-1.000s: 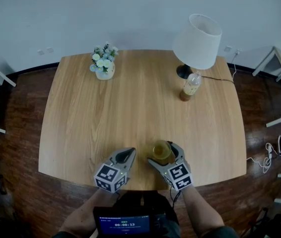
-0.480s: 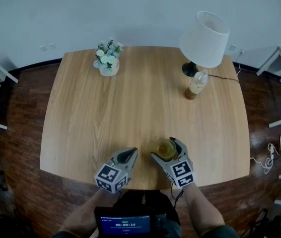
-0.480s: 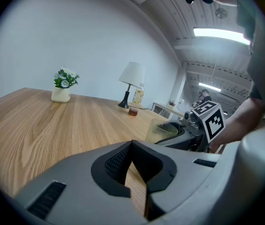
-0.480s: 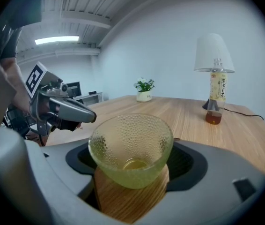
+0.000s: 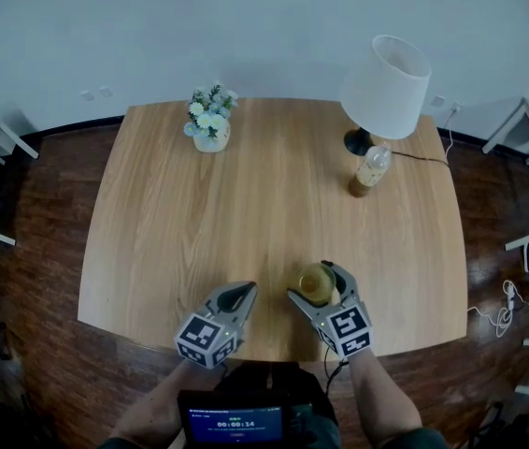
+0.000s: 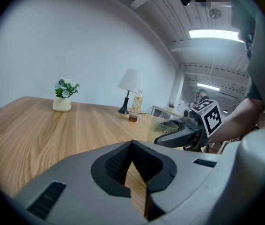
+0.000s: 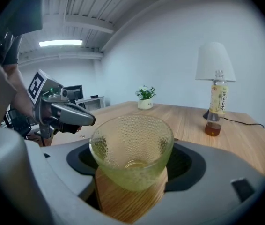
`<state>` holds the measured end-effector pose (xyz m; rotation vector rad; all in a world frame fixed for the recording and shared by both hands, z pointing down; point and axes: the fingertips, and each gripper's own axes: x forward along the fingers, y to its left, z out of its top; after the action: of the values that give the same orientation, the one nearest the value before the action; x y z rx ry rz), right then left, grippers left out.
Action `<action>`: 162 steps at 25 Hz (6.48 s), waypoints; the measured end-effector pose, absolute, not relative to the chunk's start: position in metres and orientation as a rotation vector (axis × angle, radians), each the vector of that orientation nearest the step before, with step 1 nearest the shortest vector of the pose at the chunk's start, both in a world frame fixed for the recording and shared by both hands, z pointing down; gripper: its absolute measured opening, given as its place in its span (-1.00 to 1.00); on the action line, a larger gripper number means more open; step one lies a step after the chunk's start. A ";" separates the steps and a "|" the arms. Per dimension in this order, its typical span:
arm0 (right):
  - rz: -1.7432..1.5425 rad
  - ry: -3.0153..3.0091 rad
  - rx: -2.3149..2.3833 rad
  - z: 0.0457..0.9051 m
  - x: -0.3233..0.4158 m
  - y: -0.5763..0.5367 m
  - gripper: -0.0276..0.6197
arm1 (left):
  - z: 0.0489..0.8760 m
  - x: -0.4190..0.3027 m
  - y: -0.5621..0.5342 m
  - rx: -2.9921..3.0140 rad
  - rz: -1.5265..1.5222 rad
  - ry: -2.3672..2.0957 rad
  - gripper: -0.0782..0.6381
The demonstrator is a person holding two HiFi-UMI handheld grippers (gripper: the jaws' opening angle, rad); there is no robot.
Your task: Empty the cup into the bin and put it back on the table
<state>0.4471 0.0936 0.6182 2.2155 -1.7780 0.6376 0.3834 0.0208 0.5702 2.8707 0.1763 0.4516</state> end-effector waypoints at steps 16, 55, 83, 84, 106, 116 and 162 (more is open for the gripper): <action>0.504 -1.908 2.159 0.520 0.432 0.080 0.32 | 0.486 0.369 0.008 2.930 0.162 0.113 -0.79; 0.356 -2.236 1.768 0.374 0.376 0.054 0.32 | 0.318 0.272 -0.013 3.190 -0.332 -0.322 -0.78; 0.290 -2.430 1.394 0.368 0.205 -0.058 0.32 | 0.312 0.075 -0.103 3.141 -0.371 -0.807 -0.79; 0.288 -2.436 1.384 0.368 0.198 -0.063 0.32 | 0.310 0.068 -0.107 3.141 -0.386 -0.823 -0.79; 0.212 -2.503 1.213 0.361 0.066 -0.178 0.32 | 0.274 -0.068 -0.189 3.227 -0.655 -1.181 -0.78; 0.178 -2.509 1.149 0.354 0.023 -0.215 0.32 | 0.261 -0.102 -0.209 3.253 -0.740 -1.258 -0.79; 0.132 -2.581 0.940 0.351 -0.057 -0.414 0.32 | 0.258 -0.150 -0.380 3.318 -0.620 -1.408 -0.79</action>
<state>-0.0575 -0.4137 0.3513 0.9402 -2.5815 0.1320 -0.1501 -0.3805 0.2578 3.3178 -1.4083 -0.6204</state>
